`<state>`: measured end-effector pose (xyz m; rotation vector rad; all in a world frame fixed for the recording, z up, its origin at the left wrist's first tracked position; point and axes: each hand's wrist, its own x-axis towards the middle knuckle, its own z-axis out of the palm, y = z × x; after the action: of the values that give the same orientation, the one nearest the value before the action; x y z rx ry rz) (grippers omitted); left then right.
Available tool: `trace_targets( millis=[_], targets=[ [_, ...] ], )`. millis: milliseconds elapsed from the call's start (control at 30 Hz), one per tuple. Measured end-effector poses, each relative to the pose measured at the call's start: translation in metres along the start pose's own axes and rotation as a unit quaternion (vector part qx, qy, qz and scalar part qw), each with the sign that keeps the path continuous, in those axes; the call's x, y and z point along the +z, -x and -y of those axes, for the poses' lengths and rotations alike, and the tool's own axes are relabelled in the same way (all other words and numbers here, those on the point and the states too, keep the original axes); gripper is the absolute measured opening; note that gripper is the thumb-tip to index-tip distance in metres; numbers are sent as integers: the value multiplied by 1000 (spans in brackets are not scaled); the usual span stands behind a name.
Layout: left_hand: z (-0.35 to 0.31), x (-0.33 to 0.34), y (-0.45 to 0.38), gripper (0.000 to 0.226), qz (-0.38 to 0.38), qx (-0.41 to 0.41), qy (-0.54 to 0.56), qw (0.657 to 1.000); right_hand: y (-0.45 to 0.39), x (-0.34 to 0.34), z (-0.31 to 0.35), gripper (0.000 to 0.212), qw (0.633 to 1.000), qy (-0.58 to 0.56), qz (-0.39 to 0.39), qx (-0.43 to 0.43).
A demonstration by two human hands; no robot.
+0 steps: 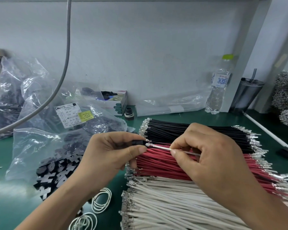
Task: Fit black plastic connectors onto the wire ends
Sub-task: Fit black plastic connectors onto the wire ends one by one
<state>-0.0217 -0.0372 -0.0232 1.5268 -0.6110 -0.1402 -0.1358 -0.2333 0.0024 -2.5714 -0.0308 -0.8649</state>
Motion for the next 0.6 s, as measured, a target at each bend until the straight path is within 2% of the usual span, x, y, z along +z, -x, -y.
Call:
trace_targets(
  millis=[300, 400, 500, 600],
  targets=[
    [-2, 0, 0, 21, 0, 2, 7, 1000, -3, -10, 2, 11, 997, -14, -54, -45],
    [-2, 0, 0, 21, 0, -2, 7, 1000, -4, -18, 4, 14, 991, 56, -81, -88],
    [-1, -1, -1, 24, 1, -8, 3, 1000, -3, -31, 9, 13, 974, 95, -141, -149],
    [1, -2, -2, 21, 6, -11, -3, 1000, -6, -37, 11, 12, 973, 98, -134, -162]
  ],
)
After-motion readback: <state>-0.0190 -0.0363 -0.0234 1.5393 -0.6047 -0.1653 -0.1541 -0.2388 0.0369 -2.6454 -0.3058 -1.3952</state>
